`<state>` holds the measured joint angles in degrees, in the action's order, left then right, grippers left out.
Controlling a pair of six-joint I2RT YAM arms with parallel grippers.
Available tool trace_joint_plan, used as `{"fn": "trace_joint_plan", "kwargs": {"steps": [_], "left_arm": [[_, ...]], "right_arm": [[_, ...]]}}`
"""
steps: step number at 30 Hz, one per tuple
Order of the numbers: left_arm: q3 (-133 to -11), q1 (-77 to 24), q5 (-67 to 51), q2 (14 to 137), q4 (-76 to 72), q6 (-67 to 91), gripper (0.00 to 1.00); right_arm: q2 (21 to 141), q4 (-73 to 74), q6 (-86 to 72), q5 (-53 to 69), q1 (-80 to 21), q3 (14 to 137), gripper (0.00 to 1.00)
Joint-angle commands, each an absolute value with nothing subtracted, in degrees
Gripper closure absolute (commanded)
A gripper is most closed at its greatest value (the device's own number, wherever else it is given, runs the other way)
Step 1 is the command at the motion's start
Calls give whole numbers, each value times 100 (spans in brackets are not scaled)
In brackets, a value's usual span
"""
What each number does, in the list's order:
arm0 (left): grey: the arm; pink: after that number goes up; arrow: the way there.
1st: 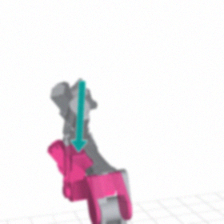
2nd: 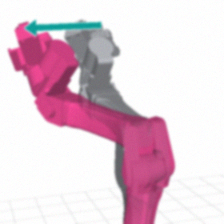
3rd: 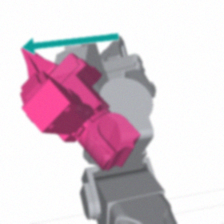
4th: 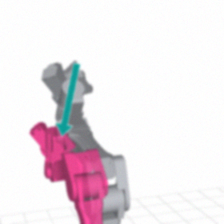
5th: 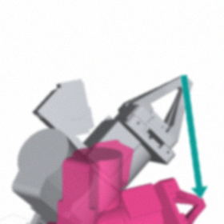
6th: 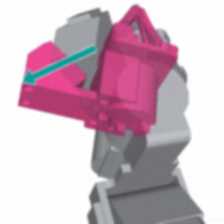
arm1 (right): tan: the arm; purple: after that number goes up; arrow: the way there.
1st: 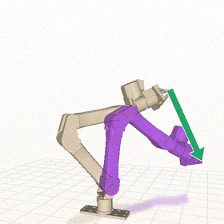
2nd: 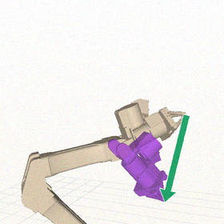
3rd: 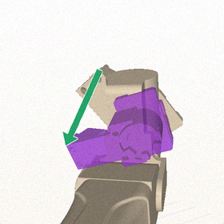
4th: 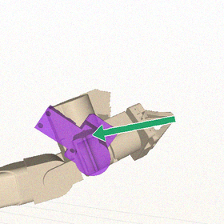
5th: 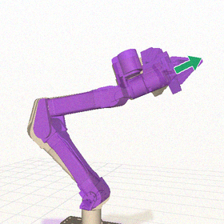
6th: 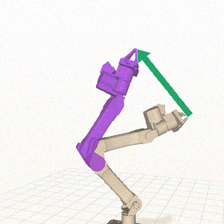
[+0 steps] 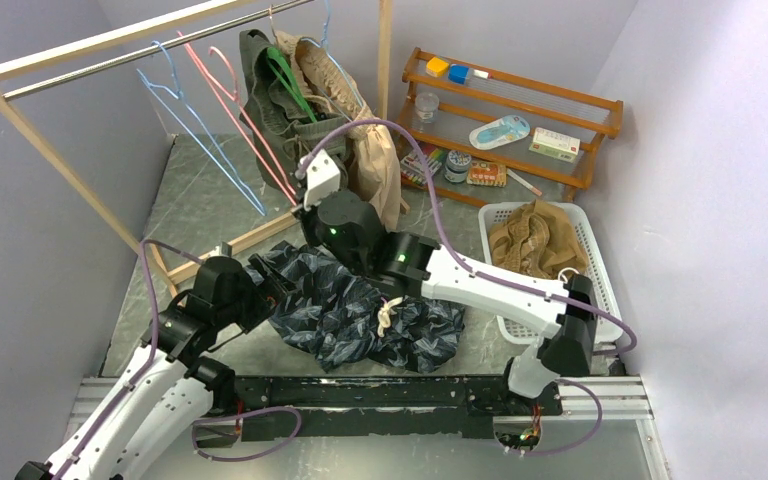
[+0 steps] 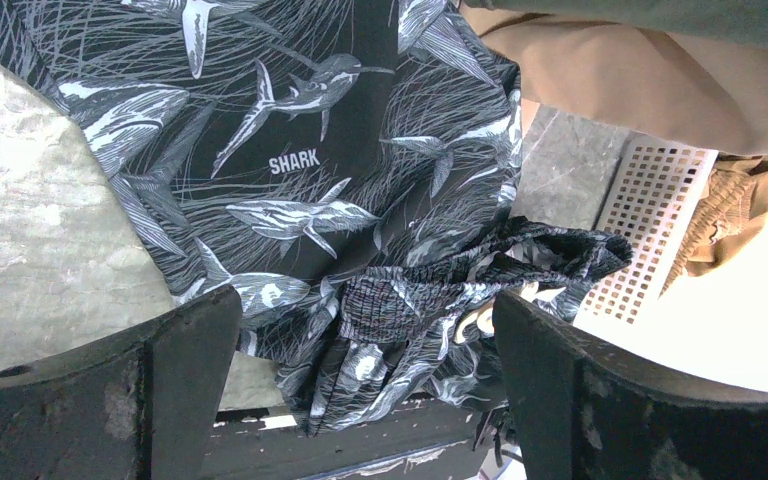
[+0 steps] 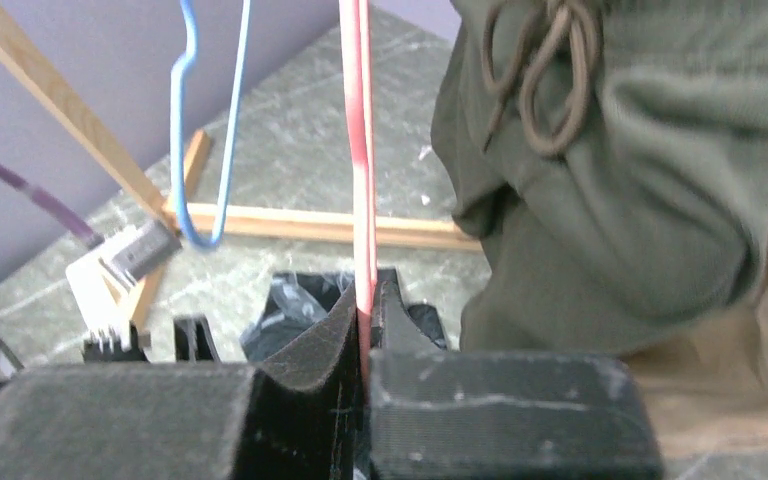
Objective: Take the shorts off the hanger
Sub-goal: Place the hanger on the clothes rod.
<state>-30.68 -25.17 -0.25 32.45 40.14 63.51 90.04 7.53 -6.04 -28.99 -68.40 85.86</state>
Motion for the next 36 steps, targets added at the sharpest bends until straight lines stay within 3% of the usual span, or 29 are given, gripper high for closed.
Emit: {"fn": "trace_joint_plan", "kwargs": {"steps": [1, 6, 20, 31, 36], "left_arm": [[-3232, -2487, -162, 3294, 3913, 6244, 1], [-3267, -2487, -110, 3252, 4069, 6310, 1], [-3217, -2485, -46, 2973, 4070, 6444, 1], [-3195, -2487, -91, 2971, 4157, 6422, 1], [-3296, -2487, -4, 3023, 4067, 6445, 1]], "right_arm": [[9510, 874, -661, -2878, -6699, 9372, 100], [10060, 1190, -836, -2683, -6621, 10212, 100], [10824, 1783, -1265, -2590, -6385, 11063, 100], [10747, 1833, -1258, -1598, -6296, 10701, 99], [10102, 1034, -1291, -1271, -6296, 9816, 69]]}}
